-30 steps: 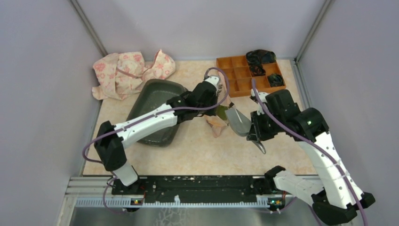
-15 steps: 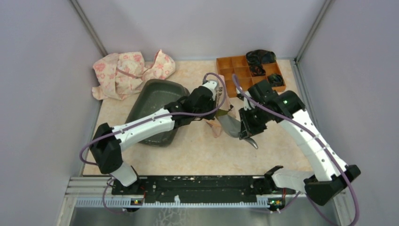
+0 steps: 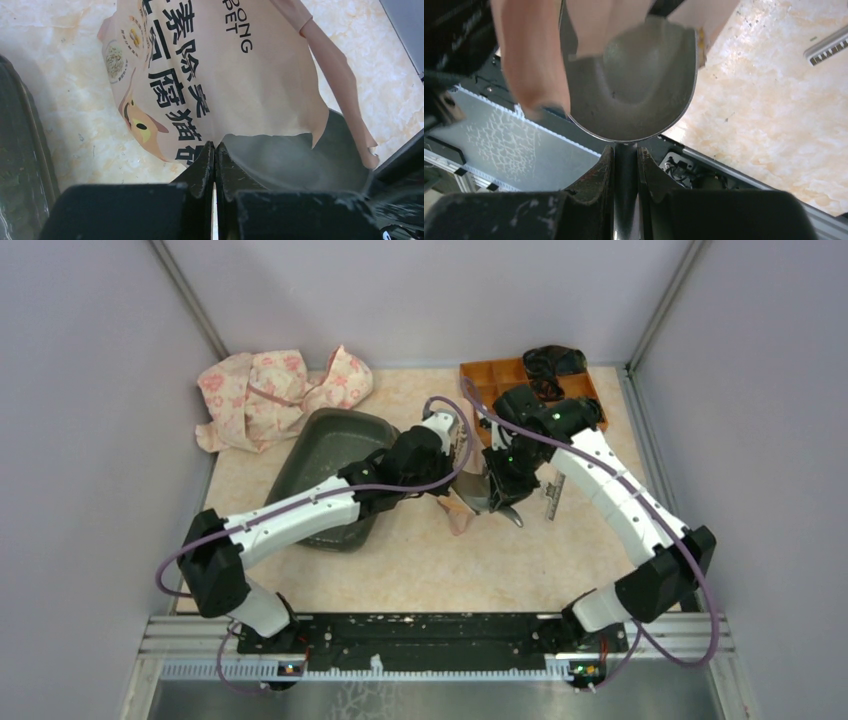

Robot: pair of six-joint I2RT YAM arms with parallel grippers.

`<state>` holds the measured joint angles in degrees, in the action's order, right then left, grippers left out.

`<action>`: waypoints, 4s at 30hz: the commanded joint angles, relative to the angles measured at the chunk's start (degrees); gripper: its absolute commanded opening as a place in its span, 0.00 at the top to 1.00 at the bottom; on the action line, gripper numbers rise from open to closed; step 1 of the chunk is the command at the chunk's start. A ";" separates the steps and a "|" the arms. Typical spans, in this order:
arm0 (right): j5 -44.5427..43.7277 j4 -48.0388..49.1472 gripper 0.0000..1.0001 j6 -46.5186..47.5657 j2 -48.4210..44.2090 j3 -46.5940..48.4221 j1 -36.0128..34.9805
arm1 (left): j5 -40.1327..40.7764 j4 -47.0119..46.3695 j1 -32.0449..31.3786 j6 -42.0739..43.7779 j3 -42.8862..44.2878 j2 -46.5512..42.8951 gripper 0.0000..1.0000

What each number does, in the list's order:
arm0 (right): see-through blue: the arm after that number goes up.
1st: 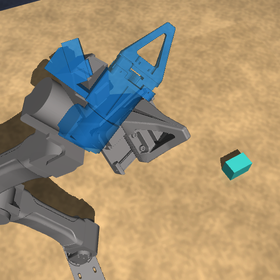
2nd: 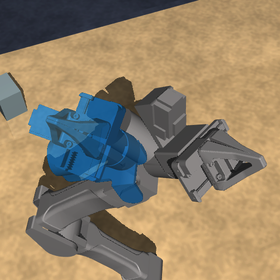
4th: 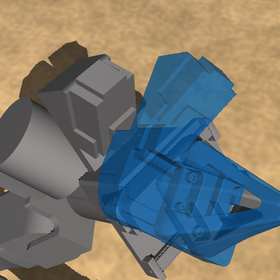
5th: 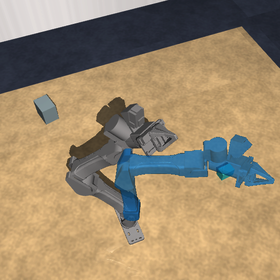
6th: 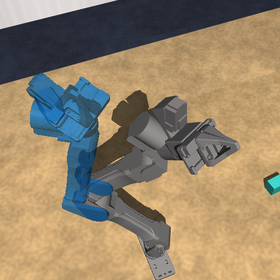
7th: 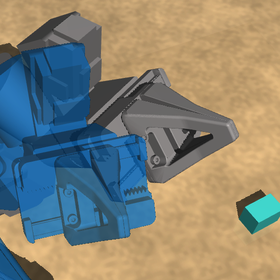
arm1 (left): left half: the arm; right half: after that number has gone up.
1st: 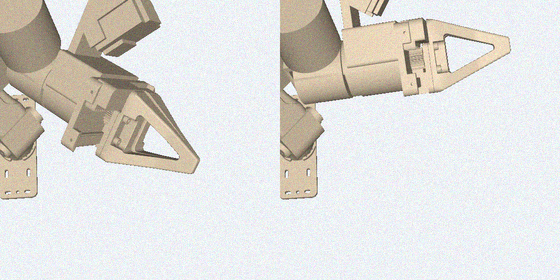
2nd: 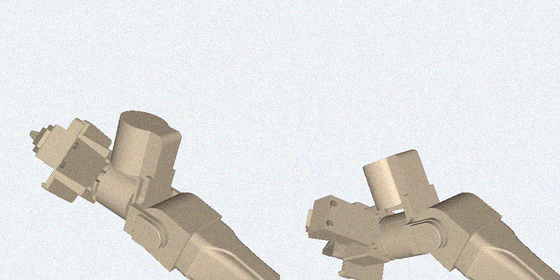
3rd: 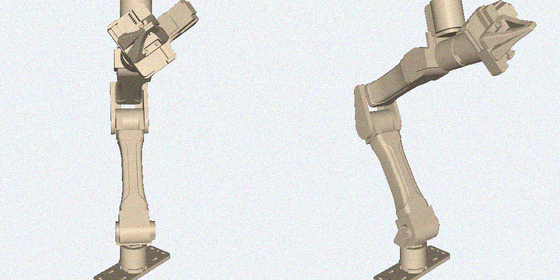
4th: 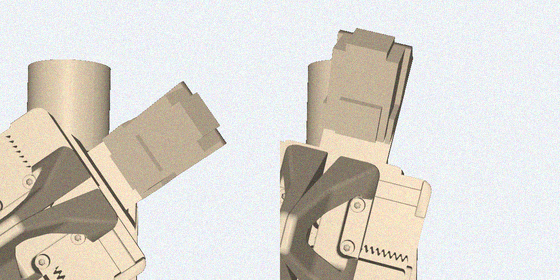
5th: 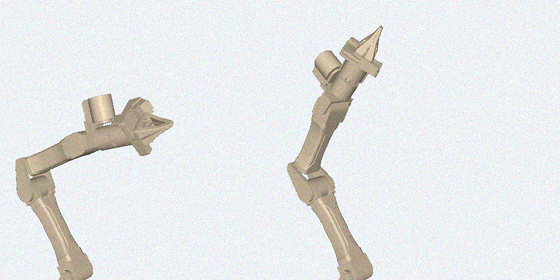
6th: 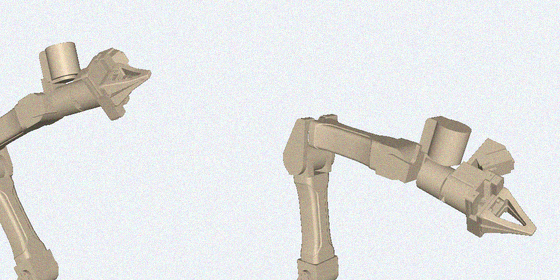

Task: Fill the litter box with clean litter
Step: 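Scoop the cat litter from the cat litter bag.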

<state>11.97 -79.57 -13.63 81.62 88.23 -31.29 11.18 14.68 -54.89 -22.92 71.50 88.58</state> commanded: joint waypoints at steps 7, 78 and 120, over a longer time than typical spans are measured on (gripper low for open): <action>3.04 11.36 1.00 -1.80 9.25 -1.58 0.78 | -3.91 -4.00 -0.91 0.11 0.56 -1.06 0.83; 4.37 11.65 1.00 -22.21 38.16 8.82 14.94 | -32.00 8.99 18.57 8.68 39.46 40.81 0.49; -13.16 21.61 1.00 -4.98 -4.45 -6.06 7.21 | -23.22 17.78 19.01 10.17 37.19 31.19 0.49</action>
<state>1.74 -60.71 -19.53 82.78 85.34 -23.14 -13.17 30.85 -35.86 -13.56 107.44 122.93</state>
